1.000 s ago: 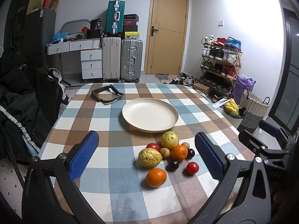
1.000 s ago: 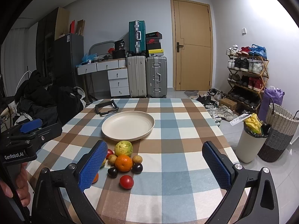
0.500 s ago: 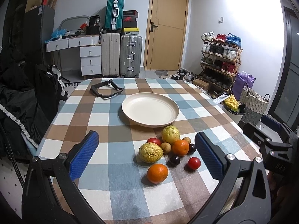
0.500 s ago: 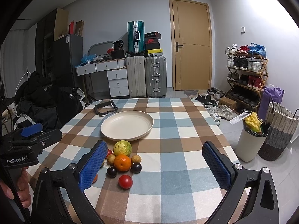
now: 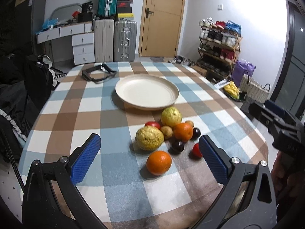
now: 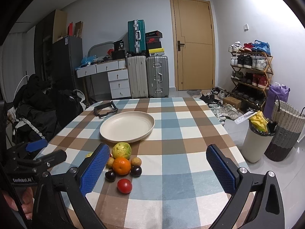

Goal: Organize fruits
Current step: 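Grasp the orange with the left tool while the right tool grasps a small orange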

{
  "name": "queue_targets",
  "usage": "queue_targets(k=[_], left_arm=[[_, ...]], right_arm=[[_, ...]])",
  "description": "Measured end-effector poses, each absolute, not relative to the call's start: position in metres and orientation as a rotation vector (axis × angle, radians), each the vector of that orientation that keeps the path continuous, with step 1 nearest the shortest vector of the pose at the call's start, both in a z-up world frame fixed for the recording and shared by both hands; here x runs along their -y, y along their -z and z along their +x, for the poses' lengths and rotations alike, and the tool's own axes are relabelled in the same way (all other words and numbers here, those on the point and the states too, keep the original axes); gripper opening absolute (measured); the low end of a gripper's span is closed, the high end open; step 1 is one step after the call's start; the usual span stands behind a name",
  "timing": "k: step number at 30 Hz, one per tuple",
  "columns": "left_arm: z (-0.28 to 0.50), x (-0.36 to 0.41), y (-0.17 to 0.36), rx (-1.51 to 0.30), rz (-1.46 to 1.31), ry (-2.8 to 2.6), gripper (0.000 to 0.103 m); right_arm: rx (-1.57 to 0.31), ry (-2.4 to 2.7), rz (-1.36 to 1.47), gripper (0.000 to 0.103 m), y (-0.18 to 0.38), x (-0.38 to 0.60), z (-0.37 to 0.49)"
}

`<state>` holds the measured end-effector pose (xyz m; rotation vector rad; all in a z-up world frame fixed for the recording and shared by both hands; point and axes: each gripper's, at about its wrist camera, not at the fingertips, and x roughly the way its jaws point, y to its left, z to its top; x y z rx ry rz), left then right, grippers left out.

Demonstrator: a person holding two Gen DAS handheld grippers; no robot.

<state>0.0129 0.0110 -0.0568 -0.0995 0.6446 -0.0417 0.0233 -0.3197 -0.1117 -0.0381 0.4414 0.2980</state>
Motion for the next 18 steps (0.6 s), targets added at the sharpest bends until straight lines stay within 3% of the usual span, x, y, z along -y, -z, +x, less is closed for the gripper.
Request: queue_targets(k=[8,18], left_arm=[[0.032,-0.017,0.088,-0.729,-0.135,0.076,0.102],[0.054,-0.014,0.119,-0.820,-0.185,0.129,0.093]], right_arm=[[-0.460,-0.299,-0.053,0.103,0.125,0.317,0.037],[-0.519,-0.310,-0.038,0.103,0.149,0.317,0.057]])
